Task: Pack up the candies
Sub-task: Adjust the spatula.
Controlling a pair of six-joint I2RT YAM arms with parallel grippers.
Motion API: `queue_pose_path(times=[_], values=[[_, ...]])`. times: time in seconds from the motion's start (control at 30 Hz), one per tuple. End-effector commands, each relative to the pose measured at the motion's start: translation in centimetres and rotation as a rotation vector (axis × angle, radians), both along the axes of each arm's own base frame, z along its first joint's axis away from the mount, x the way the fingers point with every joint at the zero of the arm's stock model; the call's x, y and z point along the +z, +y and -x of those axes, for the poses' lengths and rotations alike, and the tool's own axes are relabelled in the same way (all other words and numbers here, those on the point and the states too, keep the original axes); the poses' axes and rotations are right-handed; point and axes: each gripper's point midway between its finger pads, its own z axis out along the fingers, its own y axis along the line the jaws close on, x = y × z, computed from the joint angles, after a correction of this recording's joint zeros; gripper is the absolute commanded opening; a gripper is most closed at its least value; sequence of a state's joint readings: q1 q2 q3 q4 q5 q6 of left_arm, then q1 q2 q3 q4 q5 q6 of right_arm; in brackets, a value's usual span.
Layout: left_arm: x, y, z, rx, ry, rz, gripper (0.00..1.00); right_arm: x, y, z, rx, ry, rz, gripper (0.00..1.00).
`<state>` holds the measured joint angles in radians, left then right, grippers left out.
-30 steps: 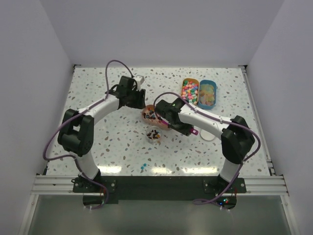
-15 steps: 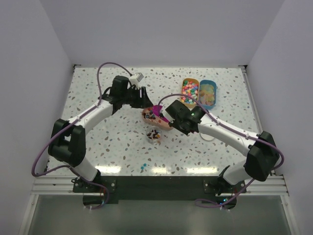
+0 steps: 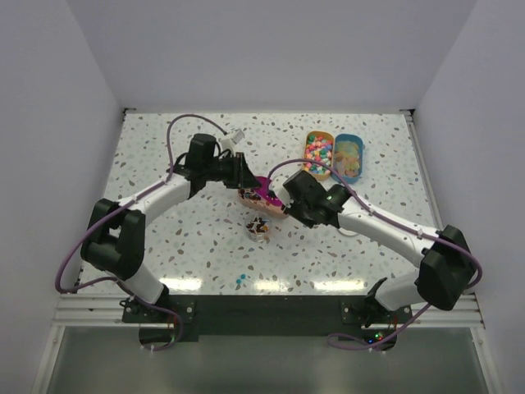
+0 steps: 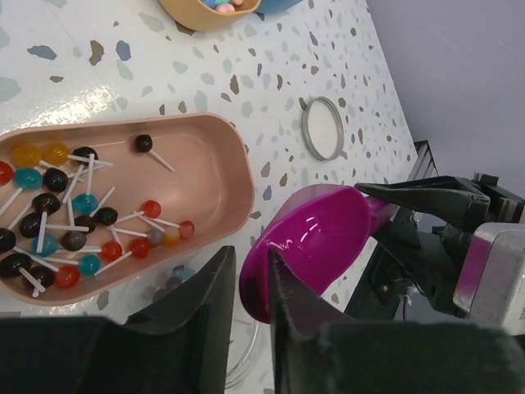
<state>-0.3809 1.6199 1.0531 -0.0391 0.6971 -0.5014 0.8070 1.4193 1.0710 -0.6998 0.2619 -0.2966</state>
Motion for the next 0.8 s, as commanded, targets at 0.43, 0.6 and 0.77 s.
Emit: queue_pose_path(times=[0.43,0.6,0.77], values=[[4.6,0.5,0.1,-0.007,0.067,0.316,0.00,4.0,2.7,0.7,0.012,-0.167,-0.432,0.27],[6.2,1.1,0.6,-0.001,0.102,0.409,0.00,5.9,2.9,1.0,0.013,-0.236,-0.550,0.36],[6.9,1.1,0.9,0.000,0.131,0.453,0.00,6.8,3.5,1.3,0.034,-0.238,-0.600,0.39]])
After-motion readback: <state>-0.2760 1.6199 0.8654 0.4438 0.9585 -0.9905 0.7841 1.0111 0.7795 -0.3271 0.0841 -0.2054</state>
